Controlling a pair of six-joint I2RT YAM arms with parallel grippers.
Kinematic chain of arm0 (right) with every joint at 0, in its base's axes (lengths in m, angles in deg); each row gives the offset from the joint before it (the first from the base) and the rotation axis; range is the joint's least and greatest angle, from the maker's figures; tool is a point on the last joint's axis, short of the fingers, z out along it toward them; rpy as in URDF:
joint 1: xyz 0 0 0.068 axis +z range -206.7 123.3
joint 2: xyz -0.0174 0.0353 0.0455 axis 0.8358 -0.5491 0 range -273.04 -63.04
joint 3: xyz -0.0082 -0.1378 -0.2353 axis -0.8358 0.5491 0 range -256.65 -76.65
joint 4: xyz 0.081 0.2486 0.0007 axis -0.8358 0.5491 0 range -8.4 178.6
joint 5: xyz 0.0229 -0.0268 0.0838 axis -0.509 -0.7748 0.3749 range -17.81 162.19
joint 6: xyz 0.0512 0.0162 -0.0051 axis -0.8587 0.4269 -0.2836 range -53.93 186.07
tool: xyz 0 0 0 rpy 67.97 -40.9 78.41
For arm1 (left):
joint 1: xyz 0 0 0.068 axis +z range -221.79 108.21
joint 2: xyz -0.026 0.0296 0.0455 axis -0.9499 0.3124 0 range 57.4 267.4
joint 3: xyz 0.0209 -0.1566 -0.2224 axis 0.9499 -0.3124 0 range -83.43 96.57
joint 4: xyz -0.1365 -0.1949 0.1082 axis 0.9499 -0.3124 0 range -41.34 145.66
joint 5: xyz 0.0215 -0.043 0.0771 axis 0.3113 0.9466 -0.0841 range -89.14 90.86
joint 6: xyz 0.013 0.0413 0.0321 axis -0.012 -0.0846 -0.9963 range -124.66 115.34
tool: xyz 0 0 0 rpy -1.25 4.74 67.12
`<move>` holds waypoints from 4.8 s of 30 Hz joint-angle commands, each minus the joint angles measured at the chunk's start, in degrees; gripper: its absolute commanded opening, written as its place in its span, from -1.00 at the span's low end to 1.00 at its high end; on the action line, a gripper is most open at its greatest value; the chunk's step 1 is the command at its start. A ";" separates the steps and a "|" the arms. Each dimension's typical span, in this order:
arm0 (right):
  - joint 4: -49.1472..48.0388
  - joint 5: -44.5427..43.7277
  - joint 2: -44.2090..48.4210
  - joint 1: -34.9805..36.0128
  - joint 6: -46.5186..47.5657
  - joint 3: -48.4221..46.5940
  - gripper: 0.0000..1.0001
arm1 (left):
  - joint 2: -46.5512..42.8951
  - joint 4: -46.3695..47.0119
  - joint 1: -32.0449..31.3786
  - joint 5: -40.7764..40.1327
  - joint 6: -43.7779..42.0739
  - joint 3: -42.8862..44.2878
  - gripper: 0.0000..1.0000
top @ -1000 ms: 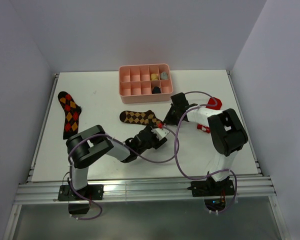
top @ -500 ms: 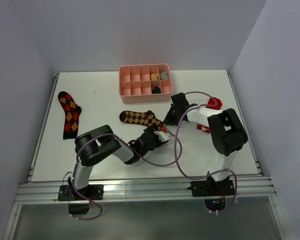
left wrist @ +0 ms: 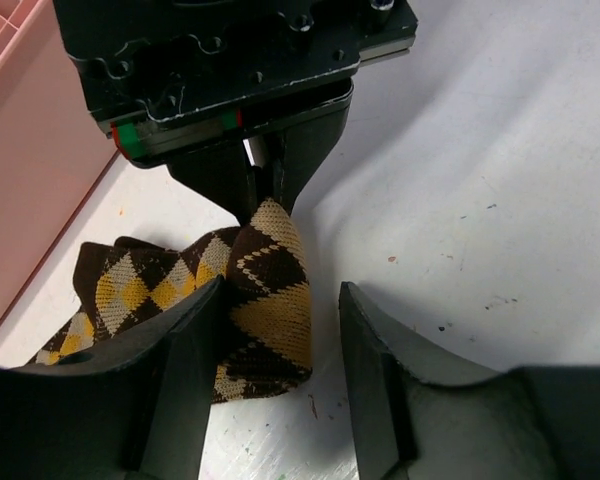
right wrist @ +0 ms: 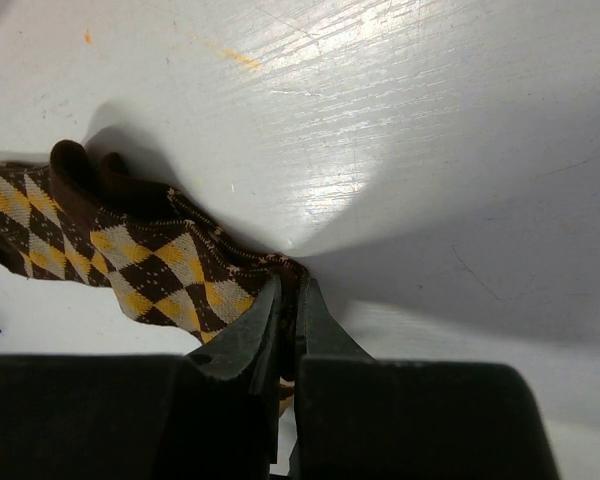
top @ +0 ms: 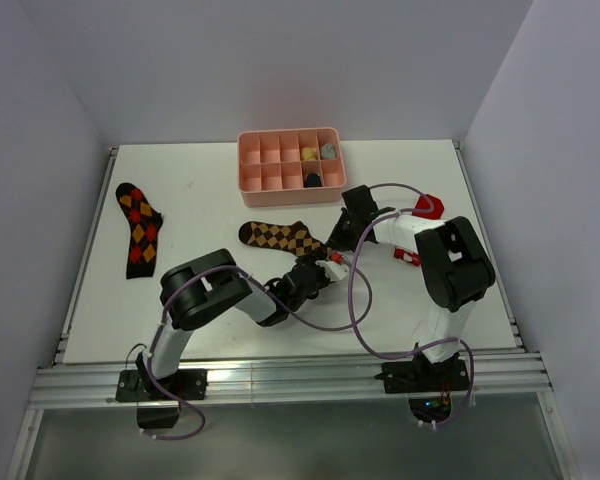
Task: Roll the socks
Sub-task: Roll the sock at the center of the board.
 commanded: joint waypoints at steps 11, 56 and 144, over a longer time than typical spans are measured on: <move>3.04 0.23 -0.03 0.50 0.59 0.20 -1.00 | 0.11 -13.65 1.07 -0.66 10.39 1.95 -0.30; -31.06 9.20 8.23 -0.55 -3.54 16.20 0.25 | 0.64 -3.65 26.56 52.16 77.01 -8.41 -0.99; 0.23 2.96 4.27 4.19 2.70 0.47 -1.00 | -2.79 13.32 -3.59 -7.16 -4.80 -8.42 0.45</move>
